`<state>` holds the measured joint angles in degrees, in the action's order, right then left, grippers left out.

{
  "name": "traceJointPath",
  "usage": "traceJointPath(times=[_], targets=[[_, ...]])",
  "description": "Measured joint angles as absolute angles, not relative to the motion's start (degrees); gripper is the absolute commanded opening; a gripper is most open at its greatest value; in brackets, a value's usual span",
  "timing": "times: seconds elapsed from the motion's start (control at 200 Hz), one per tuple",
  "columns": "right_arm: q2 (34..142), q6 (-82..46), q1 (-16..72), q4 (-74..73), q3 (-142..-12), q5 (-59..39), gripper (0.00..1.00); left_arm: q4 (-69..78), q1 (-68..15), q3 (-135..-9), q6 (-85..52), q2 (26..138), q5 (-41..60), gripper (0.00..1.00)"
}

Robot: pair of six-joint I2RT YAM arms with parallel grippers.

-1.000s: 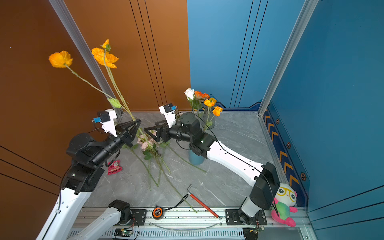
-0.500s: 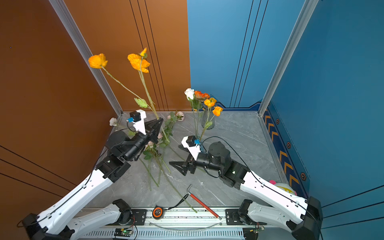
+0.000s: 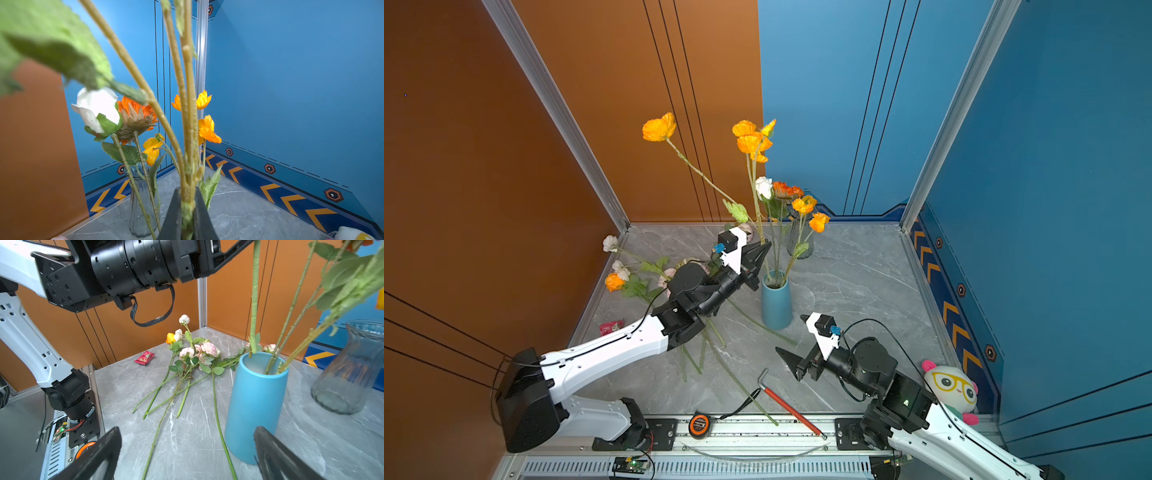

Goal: Arrange the flowers into the vase

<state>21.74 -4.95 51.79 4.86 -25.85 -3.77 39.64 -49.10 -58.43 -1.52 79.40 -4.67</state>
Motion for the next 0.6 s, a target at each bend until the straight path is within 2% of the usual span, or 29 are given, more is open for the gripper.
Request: traceJointPath(times=[0.26, 0.601], targets=[[21.4, -5.6, 49.6, 7.0, -25.7, -3.2, 1.00, 44.7, -49.9, -57.2, -2.7, 84.0, -5.2, 0.00], [25.1, -6.0, 48.7, 6.3, -25.7, -4.6, 1.00, 45.7, -50.2, -48.8, -3.1, 85.1, -4.4, 0.21]])
